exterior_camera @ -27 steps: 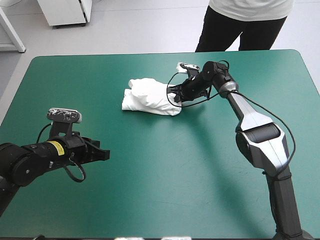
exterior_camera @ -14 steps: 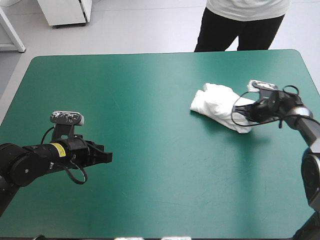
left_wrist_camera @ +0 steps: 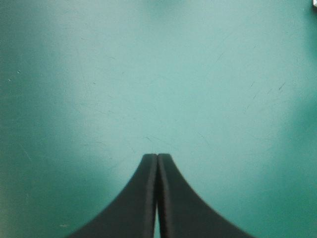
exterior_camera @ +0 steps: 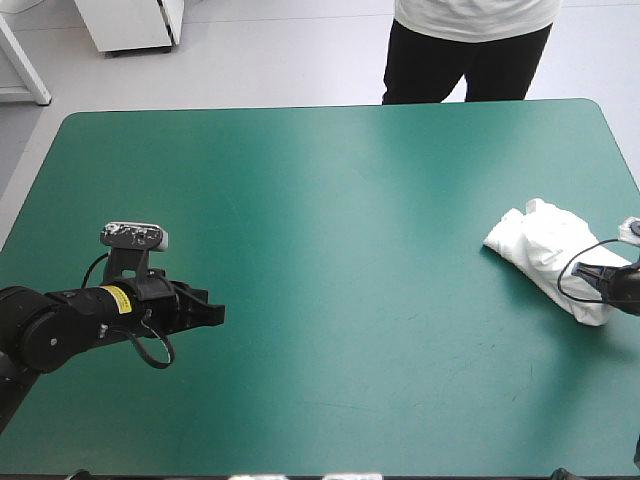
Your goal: Fold the cloth
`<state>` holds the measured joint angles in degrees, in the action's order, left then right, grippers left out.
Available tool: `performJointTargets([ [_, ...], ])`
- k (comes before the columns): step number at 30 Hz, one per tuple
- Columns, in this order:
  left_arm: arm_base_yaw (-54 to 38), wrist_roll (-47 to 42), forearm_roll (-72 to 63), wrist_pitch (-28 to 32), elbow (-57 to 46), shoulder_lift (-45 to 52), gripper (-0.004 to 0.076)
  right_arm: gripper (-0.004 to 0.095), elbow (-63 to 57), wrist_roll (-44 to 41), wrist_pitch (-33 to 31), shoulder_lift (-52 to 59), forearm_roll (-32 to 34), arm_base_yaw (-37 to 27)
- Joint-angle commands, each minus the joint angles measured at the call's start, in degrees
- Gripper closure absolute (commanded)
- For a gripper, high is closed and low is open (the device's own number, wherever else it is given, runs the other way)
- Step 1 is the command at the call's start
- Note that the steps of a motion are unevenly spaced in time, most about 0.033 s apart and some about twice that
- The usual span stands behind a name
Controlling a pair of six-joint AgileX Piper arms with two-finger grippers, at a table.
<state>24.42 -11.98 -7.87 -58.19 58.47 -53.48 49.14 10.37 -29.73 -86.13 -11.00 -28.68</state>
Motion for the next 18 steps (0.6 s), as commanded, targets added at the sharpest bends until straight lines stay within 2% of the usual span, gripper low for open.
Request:
performJointTargets([
  [1,-0.1,0.9,-1.0,3.2,1.5,0.5,0.0734,0.0925,0.8,1.1,2.5,2.8,0.8,-0.9],
  [3,-0.1,1.2,-1.0,3.2,1.5,0.5,0.0734,0.0922,0.8,1.3,2.2,2.8,0.7,-0.9],
  [5,-0.1,1.3,-0.7,3.2,1.5,0.5,0.0734,0.0874,0.8,1.7,0.8,2.8,0.7,-0.9],
  [8,-0.1,1.3,-0.7,3.2,1.5,0.5,0.0734,0.0645,1.0,2.9,-2.1,2.8,0.7,-0.9],
  [10,-0.1,1.3,-0.7,3.2,1.5,0.5,0.0734,0.0426,1.5,2.7,-3.9,2.8,0.7,-0.9],
  [12,-0.1,1.3,-0.7,3.2,1.5,0.5,0.0734,0.0267,2.7,0.8,-5.3,2.9,0.5,-0.9],
  [13,-0.1,1.3,-0.7,3.2,1.5,0.5,0.0734,0.0224,3.4,0.2,-6.0,3.2,0.5,-0.9],
  [15,-0.1,1.3,-0.7,3.2,1.5,0.5,0.0734,0.024,4.9,0.0,-7.2,4.6,0.7,-0.9],
  [18,-0.1,1.3,-0.7,3.1,1.5,0.5,0.0734,0.0315,6.9,-0.9,-10.0,8.8,2.4,-0.9],
])
